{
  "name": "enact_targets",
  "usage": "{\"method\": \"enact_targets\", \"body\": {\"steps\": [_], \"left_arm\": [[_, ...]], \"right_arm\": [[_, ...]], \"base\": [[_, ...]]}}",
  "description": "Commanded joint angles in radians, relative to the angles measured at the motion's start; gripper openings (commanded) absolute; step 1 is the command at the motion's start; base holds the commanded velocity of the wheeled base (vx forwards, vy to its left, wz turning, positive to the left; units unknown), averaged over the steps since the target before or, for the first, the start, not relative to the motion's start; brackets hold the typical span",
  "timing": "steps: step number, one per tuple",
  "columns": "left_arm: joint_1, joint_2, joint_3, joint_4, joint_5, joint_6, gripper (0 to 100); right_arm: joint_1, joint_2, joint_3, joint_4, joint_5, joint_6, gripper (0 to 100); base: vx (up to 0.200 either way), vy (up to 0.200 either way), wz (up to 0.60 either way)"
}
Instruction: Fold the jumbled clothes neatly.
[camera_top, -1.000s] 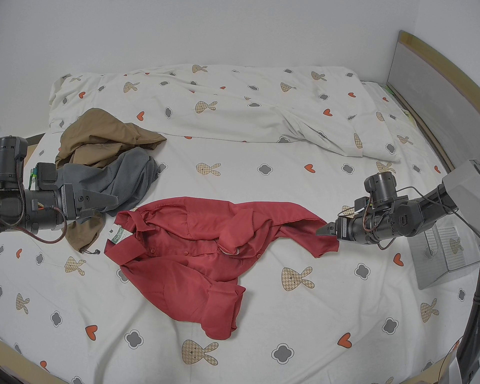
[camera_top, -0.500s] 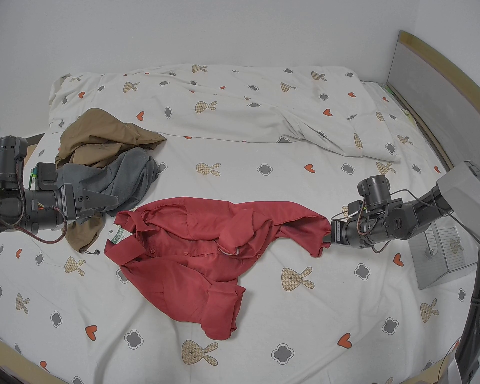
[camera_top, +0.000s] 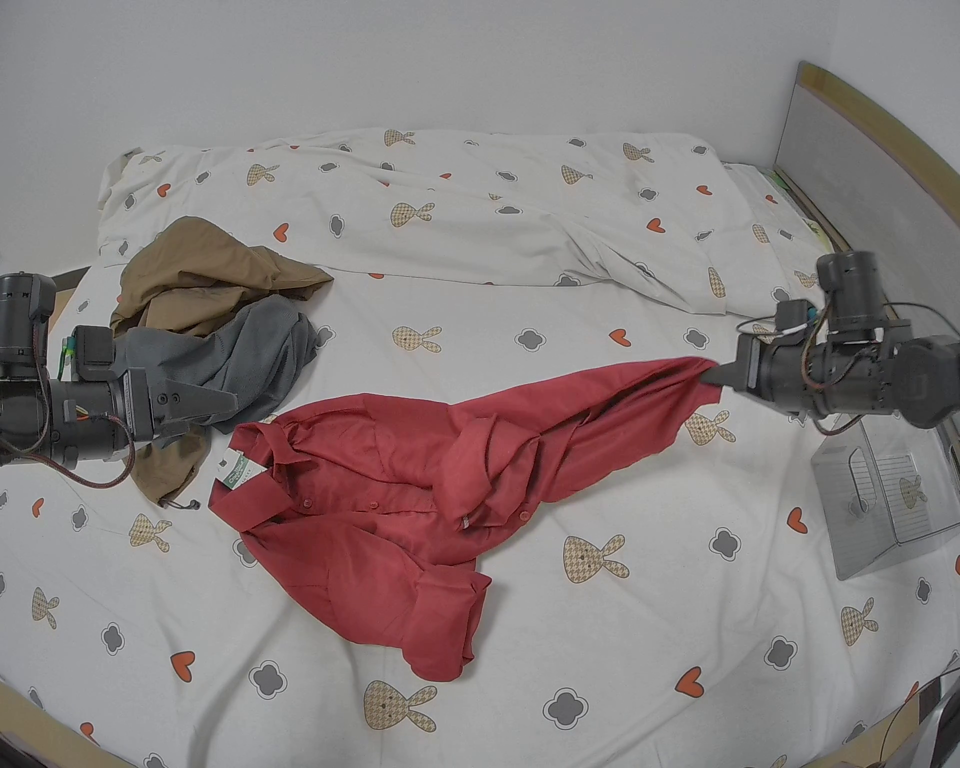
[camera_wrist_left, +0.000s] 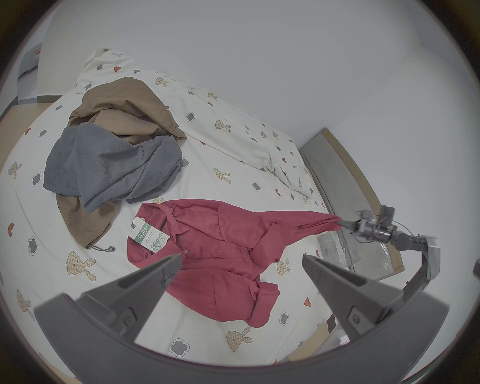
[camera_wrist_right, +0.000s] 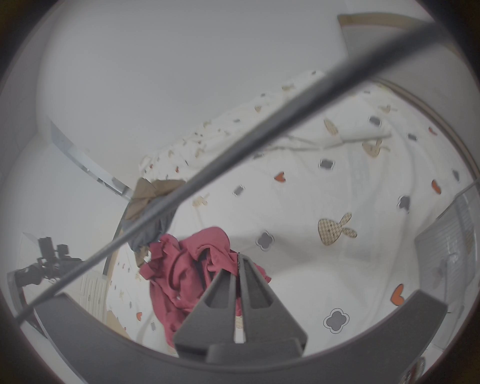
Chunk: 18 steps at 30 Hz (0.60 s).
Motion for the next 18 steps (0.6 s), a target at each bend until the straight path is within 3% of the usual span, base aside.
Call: {"method": "enact_targets", "body": {"steps": [1,18], "left_arm": [[-0.006,-0.002,0.001,0.001,0.000,0.000,100],[-0.010,0.001,0.014,-0.022,0.000,0.000,100]], "right_arm": [[-0.005,-0.278,0.016,0.063,-0.004,0.007,0],[-0.023,-0.332,-0.032,0.076,-0.007,0.007,0]], "base": [[0.000,0.000,0.00],[0.000,0.000,0.00]]}}
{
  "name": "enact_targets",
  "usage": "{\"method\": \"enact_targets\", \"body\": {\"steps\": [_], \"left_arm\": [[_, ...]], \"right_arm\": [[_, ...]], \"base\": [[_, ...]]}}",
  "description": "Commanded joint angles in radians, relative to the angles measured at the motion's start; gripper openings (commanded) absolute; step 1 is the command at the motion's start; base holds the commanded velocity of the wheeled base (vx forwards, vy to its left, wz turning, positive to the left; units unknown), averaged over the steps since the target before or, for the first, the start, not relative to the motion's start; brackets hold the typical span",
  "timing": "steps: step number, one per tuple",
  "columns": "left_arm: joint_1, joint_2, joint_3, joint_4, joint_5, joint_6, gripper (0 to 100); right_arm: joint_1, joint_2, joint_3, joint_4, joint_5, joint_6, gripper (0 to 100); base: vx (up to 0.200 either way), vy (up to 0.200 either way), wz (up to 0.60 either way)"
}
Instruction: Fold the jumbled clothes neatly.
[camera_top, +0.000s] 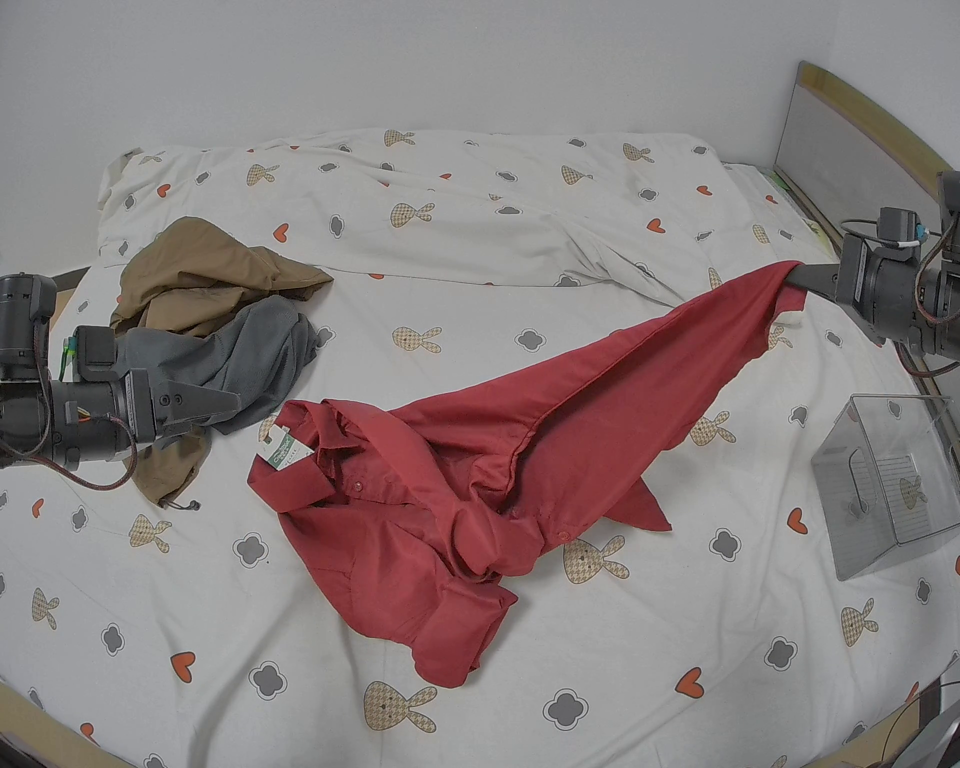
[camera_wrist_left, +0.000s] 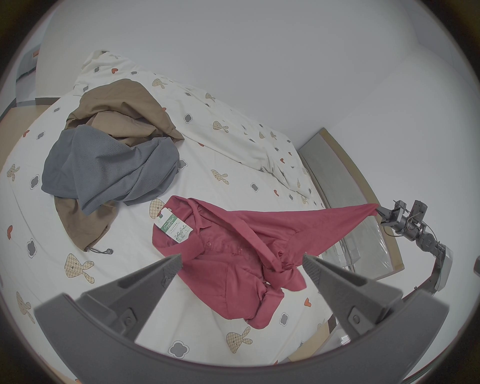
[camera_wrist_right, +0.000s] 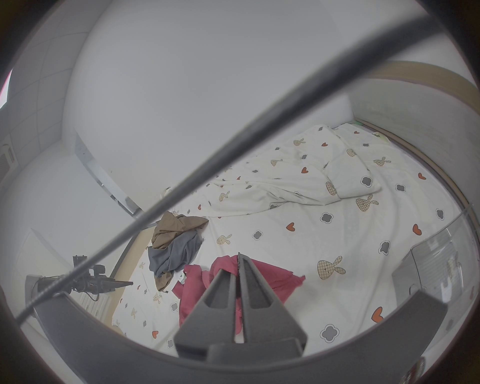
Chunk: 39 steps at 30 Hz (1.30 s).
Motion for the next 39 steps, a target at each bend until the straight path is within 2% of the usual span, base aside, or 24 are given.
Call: {"method": "enact_targets", "body": {"steps": [1,11,15,18,19,23,28,31,35,36,38,39], "left_arm": [[0.000,0.006,0.004,-0.004,0.000,0.000,100],[-0.006,0.009,0.007,-0.004,0.000,0.000,100],[-0.006,0.012,0.007,-0.004,0.000,0.000,100],[-0.009,0.017,0.008,-0.004,0.000,0.000,100],[-0.011,0.019,0.008,-0.004,0.000,0.000,100],[-0.025,0.025,0.015,-0.004,0.001,0.001,100],[-0.049,0.026,0.022,-0.005,0.003,0.015,100],[-0.058,0.028,0.044,-0.005,0.003,0.067,100],[-0.140,0.045,0.065,-0.004,0.023,0.098,100],[-0.140,0.045,0.065,-0.004,0.023,0.098,100],[-0.243,0.114,0.050,-0.007,0.104,0.104,100],[-0.284,0.155,0.031,-0.007,0.169,0.121,100]], "right_arm": [[-0.021,-0.001,-0.019,-0.003,0.001,-0.003,0],[-0.086,0.131,-0.034,-0.010,0.001,-0.003,0],[-0.118,0.218,-0.089,-0.013,0.003,-0.003,0],[-0.144,0.356,-0.213,-0.005,0.007,-0.003,0],[-0.144,0.382,-0.235,-0.002,0.010,-0.003,100],[-0.139,0.523,-0.309,-0.002,-0.001,0.001,100],[-0.144,0.556,-0.301,-0.002,0.003,0.001,100],[-0.152,0.523,-0.238,-0.002,0.012,0.003,100],[-0.141,0.352,-0.092,-0.008,0.026,0.001,100],[-0.141,0.352,-0.092,-0.008,0.026,0.001,100],[-0.113,0.213,0.020,-0.016,0.072,0.001,100],[-0.098,0.154,0.058,-0.016,0.091,0.003,100]], "base": [[0.000,0.000,0.00],[0.000,0.000,0.00],[0.000,0.000,0.00],[0.000,0.000,0.00],[0.000,0.000,0.00],[0.000,0.000,0.00],[0.000,0.000,0.00],[0.000,0.000,0.00],[0.000,0.000,0.00],[0.000,0.000,0.00],[0.000,0.000,0.00],[0.000,0.000,0.00]]}}
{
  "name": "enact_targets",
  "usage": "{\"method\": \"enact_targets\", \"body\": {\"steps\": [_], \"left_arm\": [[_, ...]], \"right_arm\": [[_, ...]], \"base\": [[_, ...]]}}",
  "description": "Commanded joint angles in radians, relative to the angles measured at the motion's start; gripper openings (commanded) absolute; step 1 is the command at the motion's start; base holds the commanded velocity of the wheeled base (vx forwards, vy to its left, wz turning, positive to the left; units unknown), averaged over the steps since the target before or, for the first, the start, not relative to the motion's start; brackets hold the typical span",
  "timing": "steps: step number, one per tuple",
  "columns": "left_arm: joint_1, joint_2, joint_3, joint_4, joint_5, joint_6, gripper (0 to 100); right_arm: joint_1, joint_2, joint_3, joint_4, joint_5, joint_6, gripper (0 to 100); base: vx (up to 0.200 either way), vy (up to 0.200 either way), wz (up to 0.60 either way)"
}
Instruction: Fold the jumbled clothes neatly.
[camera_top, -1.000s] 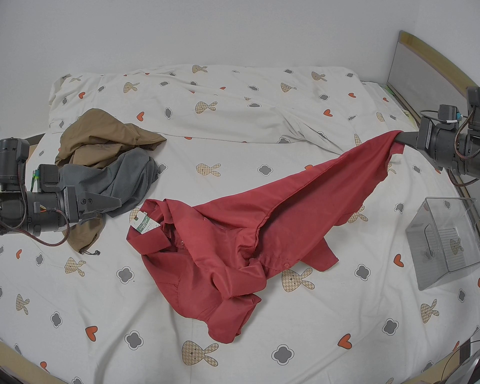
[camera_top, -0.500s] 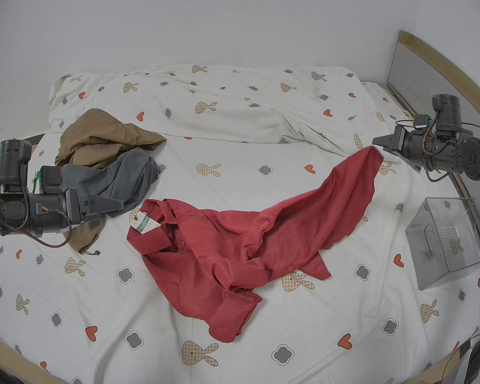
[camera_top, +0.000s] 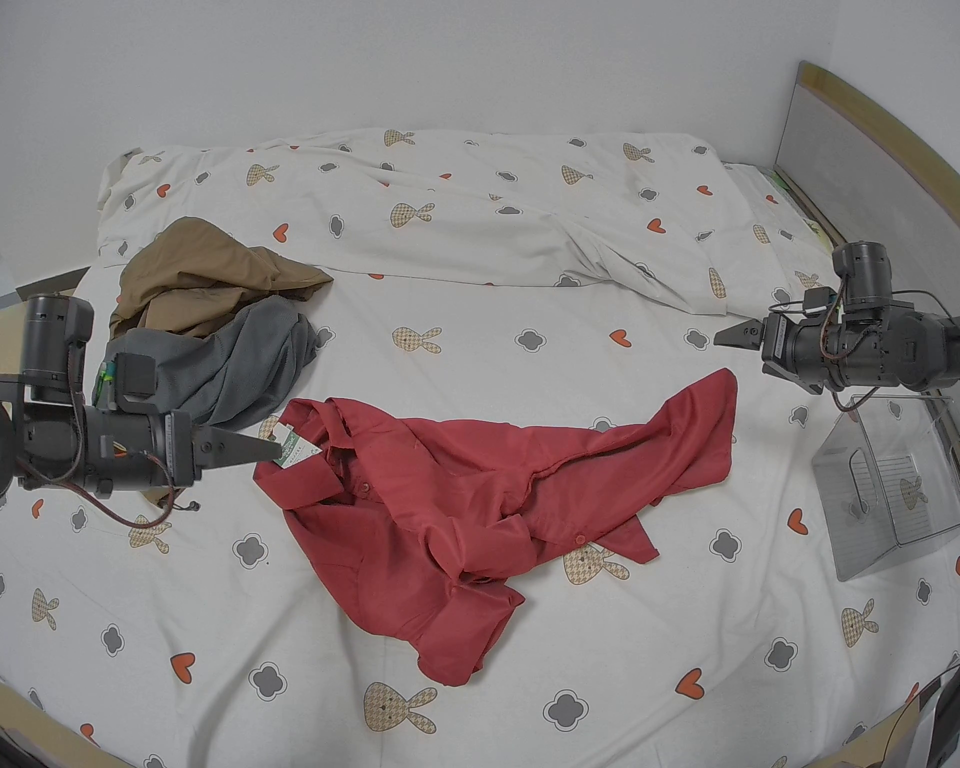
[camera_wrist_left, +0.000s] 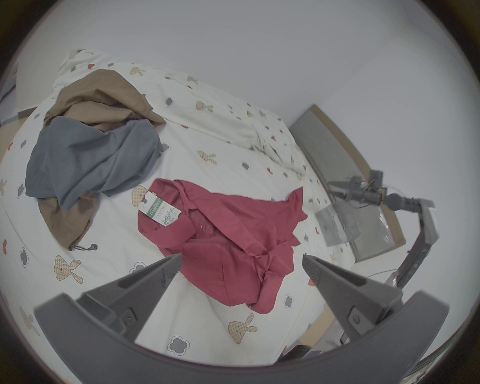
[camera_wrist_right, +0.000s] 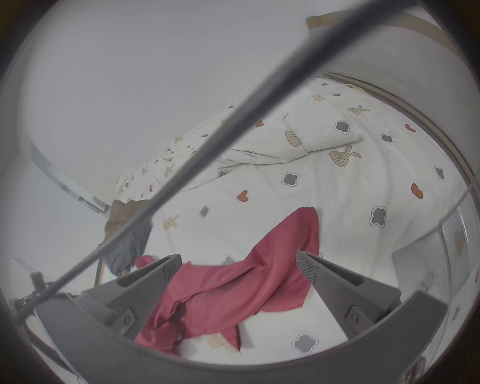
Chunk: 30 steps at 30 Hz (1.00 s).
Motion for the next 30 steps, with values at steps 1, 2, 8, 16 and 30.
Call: {"method": "enact_targets", "body": {"steps": [1,2,8,16,30], "left_arm": [[-0.195,0.137,-0.020,-0.001,0.164,0.051,100],[-0.232,0.172,-0.028,-0.001,0.227,0.083,100],[-0.395,0.283,-0.042,-0.003,0.289,0.109,100],[-0.445,0.413,-0.121,-0.035,0.286,-0.138,100],[-0.459,0.505,-0.244,-0.043,0.198,-0.445,100]], "right_arm": [[0.053,-0.299,0.220,-0.010,0.069,0.002,100],[0.070,-0.346,0.251,-0.010,0.080,0.002,100],[0.105,-0.458,0.353,-0.010,0.083,0.008,100],[0.105,-0.509,0.407,-0.015,0.084,0.048,100],[0.116,-0.509,0.427,-0.015,0.083,0.048,100]], "base": [[0.000,0.000,0.00],[0.000,0.000,0.00],[0.000,0.000,0.00],[0.000,0.000,0.00],[0.000,0.000,0.00]]}}
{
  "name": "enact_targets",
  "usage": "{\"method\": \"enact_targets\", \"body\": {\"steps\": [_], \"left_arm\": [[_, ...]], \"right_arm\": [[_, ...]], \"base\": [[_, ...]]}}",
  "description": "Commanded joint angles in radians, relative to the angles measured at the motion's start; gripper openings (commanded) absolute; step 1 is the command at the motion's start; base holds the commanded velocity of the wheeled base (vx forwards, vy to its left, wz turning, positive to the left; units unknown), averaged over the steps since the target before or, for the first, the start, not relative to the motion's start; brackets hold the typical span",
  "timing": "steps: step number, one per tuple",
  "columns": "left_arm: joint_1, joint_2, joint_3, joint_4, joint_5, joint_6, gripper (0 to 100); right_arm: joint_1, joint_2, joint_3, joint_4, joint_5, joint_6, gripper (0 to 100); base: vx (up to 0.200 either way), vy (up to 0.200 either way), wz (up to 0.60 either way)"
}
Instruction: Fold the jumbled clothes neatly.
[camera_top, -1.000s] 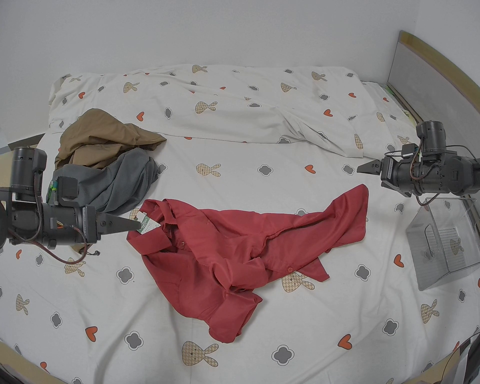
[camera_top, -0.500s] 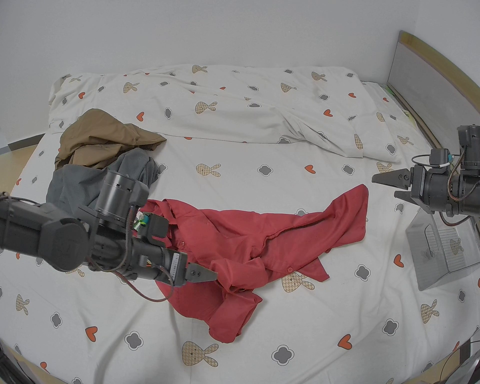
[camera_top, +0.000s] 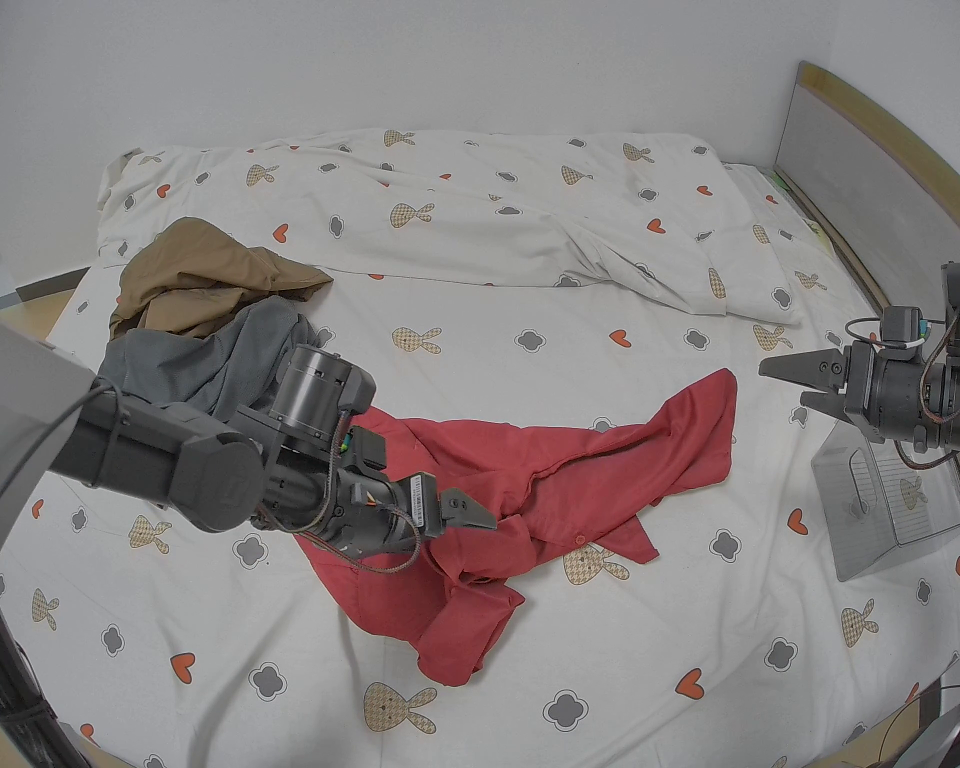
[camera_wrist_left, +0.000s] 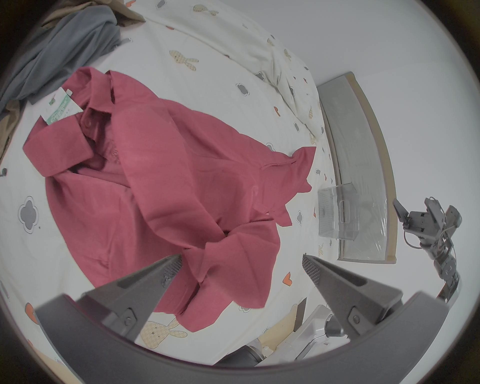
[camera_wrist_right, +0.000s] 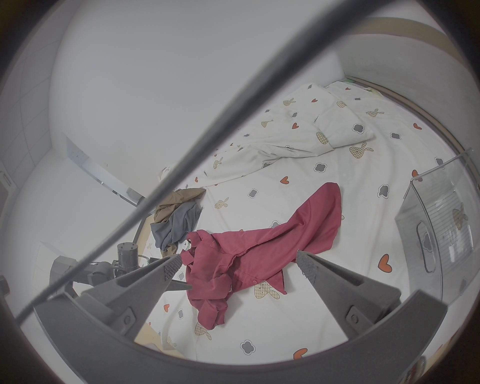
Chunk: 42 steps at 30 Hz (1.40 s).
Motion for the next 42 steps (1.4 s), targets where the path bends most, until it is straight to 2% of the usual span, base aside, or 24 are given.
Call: {"method": "enact_targets", "body": {"steps": [1,14,15,20,28,30,38,41,42], "left_arm": [[-0.014,0.070,-0.039,0.000,-0.008,-0.011,100],[-0.007,0.185,-0.145,0.000,-0.010,-0.012,100],[-0.007,0.185,-0.147,0.000,-0.010,-0.012,0],[-0.002,0.121,-0.162,0.001,-0.010,-0.012,0],[0.064,0.027,-0.239,0.007,-0.008,0.014,0],[0.136,0.039,-0.383,0.040,-0.008,0.067,0],[0.196,0.219,-0.817,0.268,-0.008,0.186,0],[0.210,0.268,-0.858,0.322,-0.008,0.190,0],[0.217,0.320,-0.858,0.411,-0.008,0.193,0]], "right_arm": [[0.004,-0.006,0.006,-0.001,-0.001,0.000,100],[0.002,-0.009,0.018,-0.001,-0.001,0.000,100],[0.002,-0.009,0.018,-0.001,-0.001,0.000,100],[0.002,-0.008,0.028,0.001,-0.001,0.000,100],[0.005,-0.005,0.029,0.001,-0.001,0.000,100],[0.005,-0.003,0.031,-0.001,-0.001,0.000,100],[0.043,0.008,0.049,-0.001,-0.002,-0.006,100],[0.048,0.009,0.048,-0.001,-0.002,-0.006,100],[0.054,0.009,0.049,-0.001,-0.004,-0.007,100]], "base": [[0.000,0.000,0.00],[0.000,0.000,0.00],[0.000,0.000,0.00],[0.000,0.000,0.00],[0.000,0.000,0.00],[0.000,0.000,0.00],[0.000,0.000,0.00],[0.000,0.000,0.00],[0.000,0.000,0.00]]}}
